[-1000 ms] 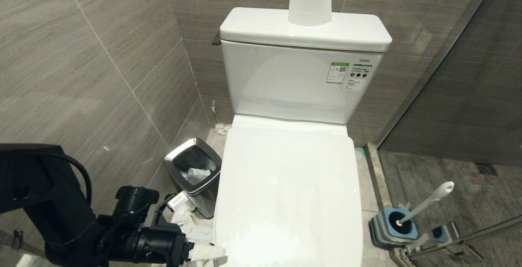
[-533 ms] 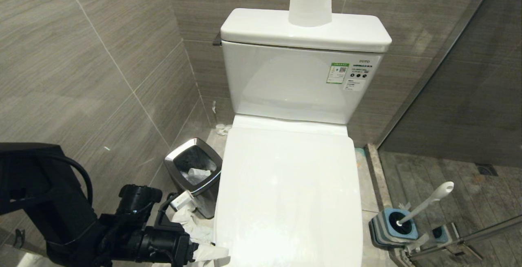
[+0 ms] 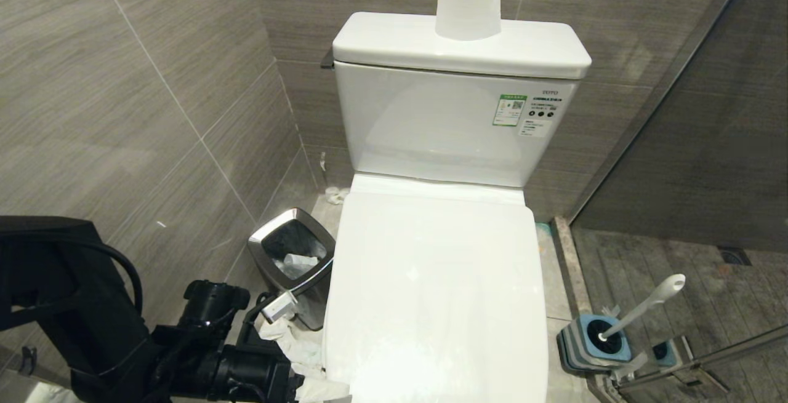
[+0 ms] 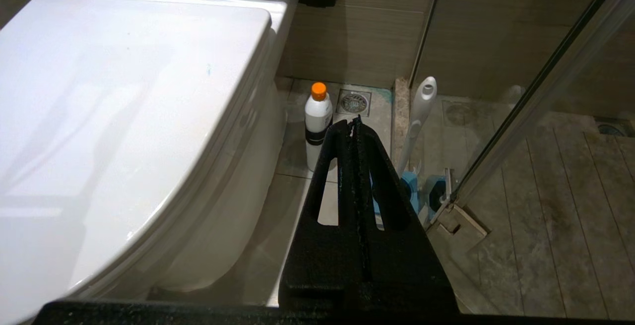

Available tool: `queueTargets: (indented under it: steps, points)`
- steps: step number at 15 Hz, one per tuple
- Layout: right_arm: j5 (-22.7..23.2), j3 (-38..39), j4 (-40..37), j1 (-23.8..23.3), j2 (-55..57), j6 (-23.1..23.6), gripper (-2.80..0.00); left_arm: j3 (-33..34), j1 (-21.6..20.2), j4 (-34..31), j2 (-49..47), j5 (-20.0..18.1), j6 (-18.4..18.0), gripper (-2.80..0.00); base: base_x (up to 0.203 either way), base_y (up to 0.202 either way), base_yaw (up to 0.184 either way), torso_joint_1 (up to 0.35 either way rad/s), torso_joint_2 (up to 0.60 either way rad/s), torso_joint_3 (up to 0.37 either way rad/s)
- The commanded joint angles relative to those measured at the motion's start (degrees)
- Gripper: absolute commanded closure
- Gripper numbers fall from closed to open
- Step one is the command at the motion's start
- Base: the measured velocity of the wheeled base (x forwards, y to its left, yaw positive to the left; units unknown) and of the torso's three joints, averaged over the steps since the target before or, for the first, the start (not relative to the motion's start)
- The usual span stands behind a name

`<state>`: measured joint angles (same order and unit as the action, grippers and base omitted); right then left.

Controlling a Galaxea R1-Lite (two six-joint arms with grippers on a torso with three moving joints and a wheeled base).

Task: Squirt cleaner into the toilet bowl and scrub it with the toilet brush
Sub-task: Use the left hand to lift the toilet lid slightly

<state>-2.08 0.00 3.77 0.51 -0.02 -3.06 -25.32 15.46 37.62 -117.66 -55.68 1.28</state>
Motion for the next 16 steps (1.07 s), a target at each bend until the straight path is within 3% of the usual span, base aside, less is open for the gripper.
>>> queueTargets:
  steps: [1,3,9,14,16]
  points:
    - [0.0,1.4,0.0,0.0,0.0,0.0,0.00,0.8,0.6,0.1,0.7,-0.8,0.2,-2.80,0.000,0.000,0.000,0.000,0.00,0.000]
    - [0.1,1.4,0.0,0.0,0.0,0.0,0.00,1.1,1.0,0.2,0.9,-1.4,0.4,-2.80,0.000,0.000,0.000,0.000,0.00,0.000]
    - [0.0,1.4,0.0,0.0,0.0,0.0,0.00,1.1,0.8,0.3,1.7,-9.0,1.0,-2.80,0.000,0.000,0.000,0.000,0.00,0.000]
    - [0.0,1.4,0.1,0.0,0.0,0.0,0.00,0.8,-0.9,1.9,2.4,-10.1,1.7,-2.80,0.000,0.000,0.000,0.000,0.00,0.000]
    - [0.0,1.4,0.0,0.0,0.0,0.0,0.00,1.2,-2.1,1.7,3.7,-13.7,2.4,-2.80,0.000,0.000,0.000,0.000,0.00,0.000]
